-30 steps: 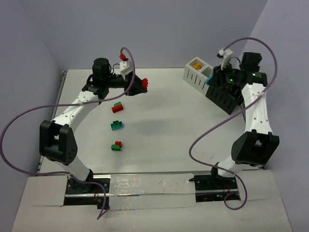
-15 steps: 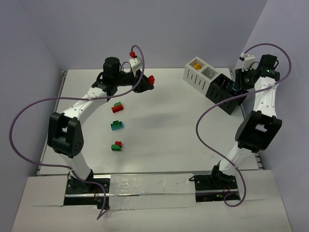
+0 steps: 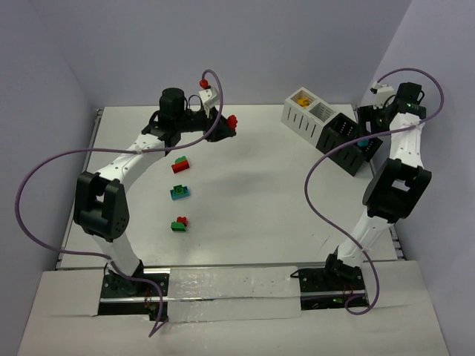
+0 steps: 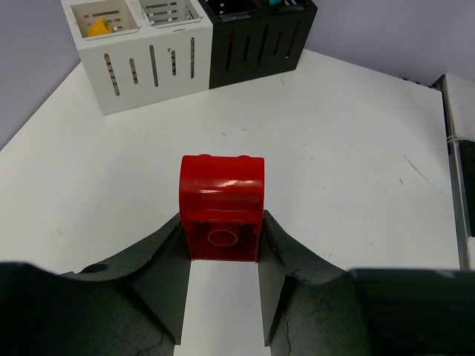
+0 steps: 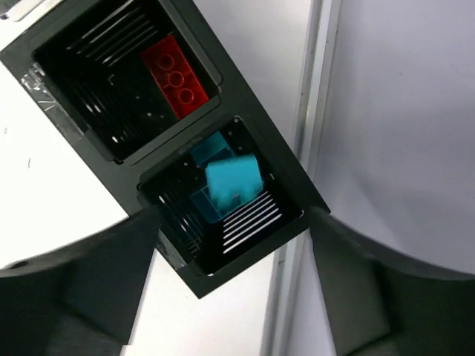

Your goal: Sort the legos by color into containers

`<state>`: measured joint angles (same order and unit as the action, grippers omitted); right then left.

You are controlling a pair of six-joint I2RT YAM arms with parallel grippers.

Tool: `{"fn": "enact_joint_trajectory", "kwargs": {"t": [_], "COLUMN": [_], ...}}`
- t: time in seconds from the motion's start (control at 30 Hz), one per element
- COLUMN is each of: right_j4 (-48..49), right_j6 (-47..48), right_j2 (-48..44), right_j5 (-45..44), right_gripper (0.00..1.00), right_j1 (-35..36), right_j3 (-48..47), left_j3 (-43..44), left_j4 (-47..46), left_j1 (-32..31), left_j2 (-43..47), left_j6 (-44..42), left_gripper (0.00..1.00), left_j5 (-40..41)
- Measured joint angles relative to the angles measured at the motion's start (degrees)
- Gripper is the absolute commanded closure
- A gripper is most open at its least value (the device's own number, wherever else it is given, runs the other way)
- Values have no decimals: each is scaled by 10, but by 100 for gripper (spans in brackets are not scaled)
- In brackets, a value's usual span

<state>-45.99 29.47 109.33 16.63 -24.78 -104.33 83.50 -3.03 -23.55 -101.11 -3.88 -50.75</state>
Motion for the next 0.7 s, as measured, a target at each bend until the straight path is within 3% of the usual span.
{"fn": "enact_joint_trajectory", "kwargs": {"t": [0.33,0.53,0.7], "right_j4": [-3,45,93], "right_j6": [-69,-197,-301], "right_j2": [-45,-143,-173], "right_j5": [74,215,307], "right_gripper": [8,8,8], "right_j1": [51,177,280], "right_j3": [-10,33,61], "left_j3": [-9,-102,-124], "left_j4": [5,-18,-43], "left_j1": [-5,-45,-73], "left_j2": [4,57,71], "left_j6": [-40,-97,-130], "left_gripper": [100,100,100], "left_j5": [25,101,141]}}
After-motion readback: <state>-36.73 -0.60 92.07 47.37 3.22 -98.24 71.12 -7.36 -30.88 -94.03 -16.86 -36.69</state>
